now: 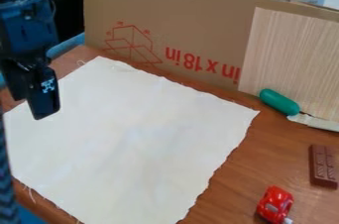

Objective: Fold cloth from left to right

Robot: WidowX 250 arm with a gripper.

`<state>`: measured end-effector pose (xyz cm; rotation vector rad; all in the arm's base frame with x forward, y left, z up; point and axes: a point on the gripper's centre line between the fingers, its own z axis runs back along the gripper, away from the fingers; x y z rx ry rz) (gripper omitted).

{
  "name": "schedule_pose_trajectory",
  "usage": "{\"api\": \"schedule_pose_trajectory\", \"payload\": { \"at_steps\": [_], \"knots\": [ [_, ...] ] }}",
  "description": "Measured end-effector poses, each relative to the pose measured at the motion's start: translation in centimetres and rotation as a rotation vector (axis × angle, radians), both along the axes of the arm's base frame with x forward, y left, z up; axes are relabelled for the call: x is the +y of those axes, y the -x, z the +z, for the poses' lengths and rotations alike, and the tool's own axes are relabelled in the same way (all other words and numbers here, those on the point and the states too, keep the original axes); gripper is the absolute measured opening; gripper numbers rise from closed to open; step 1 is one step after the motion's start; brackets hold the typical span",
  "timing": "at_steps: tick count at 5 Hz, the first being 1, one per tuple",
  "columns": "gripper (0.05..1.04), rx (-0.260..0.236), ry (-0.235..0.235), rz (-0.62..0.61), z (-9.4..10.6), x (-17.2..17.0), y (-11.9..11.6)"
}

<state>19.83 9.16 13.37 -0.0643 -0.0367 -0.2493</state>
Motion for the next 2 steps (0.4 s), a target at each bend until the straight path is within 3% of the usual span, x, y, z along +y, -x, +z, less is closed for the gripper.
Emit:
{"api": "schedule_pose_trajectory", "payload": {
  "at_steps": [1, 2],
  "knots": [
    [1.001, 0.012, 0.013, -0.004, -0.4, -0.1, 0.0],
    [1.001, 0.004, 0.054, 0.025, -1.5, 2.5, 0.6]
  ]
}}
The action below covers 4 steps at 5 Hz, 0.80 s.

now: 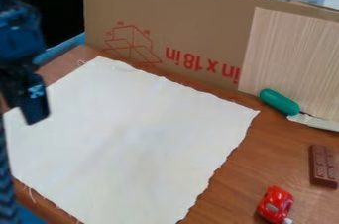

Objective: Fold cloth from left to right

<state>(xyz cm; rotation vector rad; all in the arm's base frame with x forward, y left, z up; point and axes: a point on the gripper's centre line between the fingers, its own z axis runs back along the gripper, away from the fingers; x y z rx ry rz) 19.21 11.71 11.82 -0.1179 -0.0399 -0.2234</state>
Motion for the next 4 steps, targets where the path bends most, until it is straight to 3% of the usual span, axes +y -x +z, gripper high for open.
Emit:
{"api": "schedule_pose_trajectory", "payload": {
  "at_steps": [2, 3, 4],
  "knots": [
    [1.001, 0.003, 0.019, -0.102, -2.7, 2.6, 0.2],
    [1.001, -0.035, -0.021, -0.104, -3.5, 4.4, -0.5],
    [1.001, -0.053, -0.03, -0.069, -4.2, 6.6, -2.4]
  ]
}}
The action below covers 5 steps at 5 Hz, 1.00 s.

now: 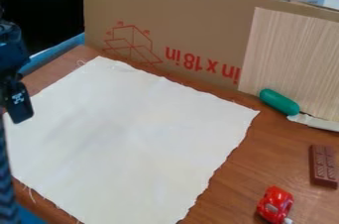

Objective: Fold cloth from left to right

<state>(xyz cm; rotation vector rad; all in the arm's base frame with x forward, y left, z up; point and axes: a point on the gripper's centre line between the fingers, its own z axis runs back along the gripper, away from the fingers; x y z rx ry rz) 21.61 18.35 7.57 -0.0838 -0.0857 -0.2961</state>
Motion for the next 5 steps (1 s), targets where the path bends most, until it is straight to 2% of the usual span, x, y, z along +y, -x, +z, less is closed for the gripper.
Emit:
{"api": "schedule_pose_trajectory", "payload": {
  "at_steps": [2, 3, 4, 5],
  "knots": [
    [1.001, 0.004, -0.009, 0.099, -1.1, 3.9, -3.7],
    [1.001, -0.005, -0.031, 0.139, -1.7, 5.5, -5.2],
    [1.001, -0.01, -0.054, 0.147, -2.4, 6.2, -5.6],
    [1.001, -0.052, -0.077, 0.134, -3.0, 6.4, -5.8]
  ]
}}
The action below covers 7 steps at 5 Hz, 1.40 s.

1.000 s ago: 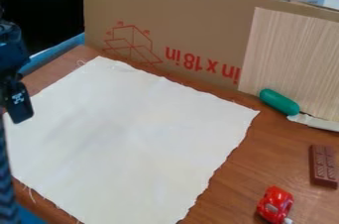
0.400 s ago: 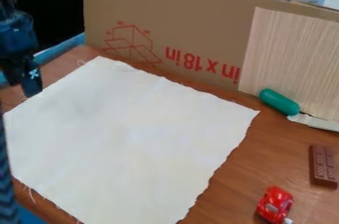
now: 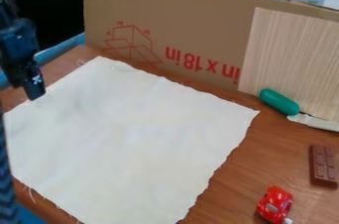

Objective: Fold cloth from left to right

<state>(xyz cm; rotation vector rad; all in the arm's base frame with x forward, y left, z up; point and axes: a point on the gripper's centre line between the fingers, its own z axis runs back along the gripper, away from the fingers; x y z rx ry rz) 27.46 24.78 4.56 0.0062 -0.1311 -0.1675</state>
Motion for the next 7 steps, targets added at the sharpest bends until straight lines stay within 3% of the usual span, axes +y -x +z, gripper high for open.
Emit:
{"api": "schedule_pose_trajectory", "payload": {
  "at_steps": [1, 2, 5, 7],
  "knots": [
    [1.001, -0.047, -0.031, 0.012, 0.0, 0.8, -0.3],
    [1.001, -0.029, -0.022, 0.06, -1.5, 1.3, -0.5],
    [1.001, 0.007, -0.06, 0.116, -4.0, 2.1, -1.9],
    [0.961, 0.013, -0.107, 0.115, -4.4, 2.7, -2.3]
  ]
}}
